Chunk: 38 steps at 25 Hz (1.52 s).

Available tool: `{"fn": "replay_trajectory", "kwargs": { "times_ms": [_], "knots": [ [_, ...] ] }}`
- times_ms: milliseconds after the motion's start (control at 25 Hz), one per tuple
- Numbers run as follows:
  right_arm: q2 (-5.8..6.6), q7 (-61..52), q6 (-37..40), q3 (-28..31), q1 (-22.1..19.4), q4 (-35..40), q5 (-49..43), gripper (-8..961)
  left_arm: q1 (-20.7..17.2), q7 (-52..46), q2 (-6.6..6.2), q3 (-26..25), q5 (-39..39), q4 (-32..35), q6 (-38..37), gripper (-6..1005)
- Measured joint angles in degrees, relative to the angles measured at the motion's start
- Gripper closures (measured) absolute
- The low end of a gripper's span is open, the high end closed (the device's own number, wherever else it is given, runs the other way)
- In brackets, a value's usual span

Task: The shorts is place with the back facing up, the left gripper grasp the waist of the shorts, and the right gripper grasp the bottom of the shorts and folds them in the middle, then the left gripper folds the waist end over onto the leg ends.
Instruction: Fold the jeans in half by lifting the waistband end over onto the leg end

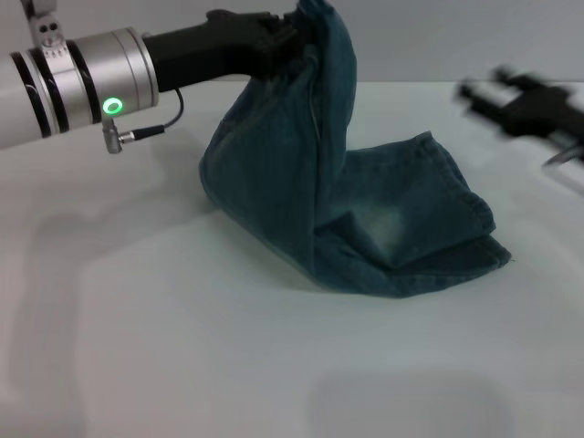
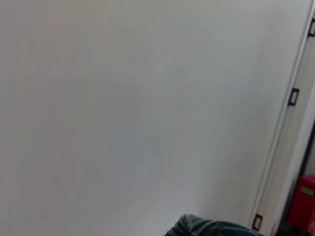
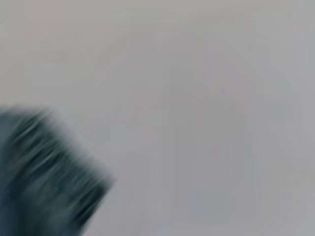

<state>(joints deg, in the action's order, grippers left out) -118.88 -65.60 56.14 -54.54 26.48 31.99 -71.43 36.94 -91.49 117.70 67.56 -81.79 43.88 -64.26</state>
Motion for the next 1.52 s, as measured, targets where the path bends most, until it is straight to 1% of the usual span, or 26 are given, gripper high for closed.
{"fn": "replay_trajectory", "kwargs": {
  "times_ms": [120, 240, 400, 640, 680, 720, 1120, 1520],
  "knots": [
    [0.26, 4.28, -0.26, 6.77, -1.59, -0.27, 5.27, 322, 0.2, 0.0, 0.17, 1.35, 0.01, 0.0, 0.03, 866],
    [0.36, 6.43, -0.35, 12.71, -2.02, -0.32, 6.37, 322, 0.52, 0.0, 0.36, 3.13, 0.28, 0.0, 0.21, 861],
    [0.37, 6.86, 0.14, 16.87, -2.22, -0.35, 6.45, 323, 1.1, 0.0, 0.7, 5.56, 0.43, -0.22, 1.83, 856],
    [0.39, 7.16, 0.18, 17.44, -2.29, -0.67, 6.48, 322, 1.89, 0.0, 0.86, 10.16, 2.13, -0.64, 5.0, 847],
    [0.39, 7.24, 0.18, 17.44, -2.29, -0.73, 6.48, 322, 1.89, 0.0, 0.86, 10.16, 2.13, -0.64, 5.0, 846],
    [0.4, 7.31, 0.19, 17.45, -2.3, -0.77, 6.48, 322, 2.27, 0.0, 0.86, 12.52, 3.19, -0.65, 7.23, 844],
    [0.49, 8.72, -0.06, 17.53, -2.31, -1.68, 6.21, 323, 5.14, -0.19, 0.94, 20.78, 4.99, -0.72, 12.12, 830],
    [0.5, 9.25, -0.14, 17.54, -1.89, -2.35, 6.37, 323, 6.17, -2.16, 1.04, 23.14, 5.24, -0.82, 14.52, 815]
  ]
}}
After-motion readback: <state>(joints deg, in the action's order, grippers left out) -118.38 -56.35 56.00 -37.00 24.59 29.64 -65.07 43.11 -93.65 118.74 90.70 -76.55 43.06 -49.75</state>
